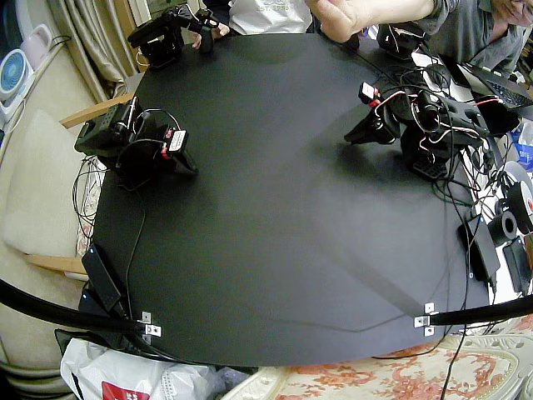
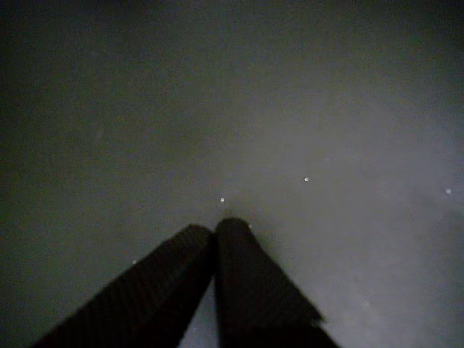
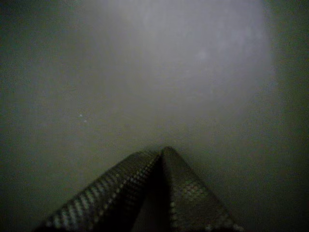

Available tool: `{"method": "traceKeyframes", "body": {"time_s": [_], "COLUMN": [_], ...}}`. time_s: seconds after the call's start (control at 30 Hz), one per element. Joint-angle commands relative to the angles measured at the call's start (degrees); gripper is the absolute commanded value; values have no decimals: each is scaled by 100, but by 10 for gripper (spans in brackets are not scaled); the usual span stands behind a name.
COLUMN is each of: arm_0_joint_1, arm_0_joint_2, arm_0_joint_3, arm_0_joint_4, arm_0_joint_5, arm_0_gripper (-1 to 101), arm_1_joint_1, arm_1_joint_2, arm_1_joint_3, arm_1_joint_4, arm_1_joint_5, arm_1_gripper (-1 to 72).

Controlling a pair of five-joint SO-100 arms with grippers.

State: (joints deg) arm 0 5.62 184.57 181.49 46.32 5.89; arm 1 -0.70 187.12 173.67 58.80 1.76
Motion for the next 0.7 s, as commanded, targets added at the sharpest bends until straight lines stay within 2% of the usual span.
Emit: {"method": "traceKeyframes", "body": {"time_s": [0.0, 0.67], "arm_0_joint_1": [97, 97], "arm_0_joint_2": [105, 105], "arm_0_joint_3": [79, 79], "arm_0_joint_4": [-79, -79], "arm_0_joint_5": [44, 44], "arm_0_gripper": [0, 0], "arm_1_joint_1": [-18, 132], "arm_1_joint_2": [35, 35], "arm_1_joint_3": [-141, -141], "arm_1_joint_4": [26, 18], "arm_1_joint_5": [88, 167], "arm_1_gripper": [17, -3]}}
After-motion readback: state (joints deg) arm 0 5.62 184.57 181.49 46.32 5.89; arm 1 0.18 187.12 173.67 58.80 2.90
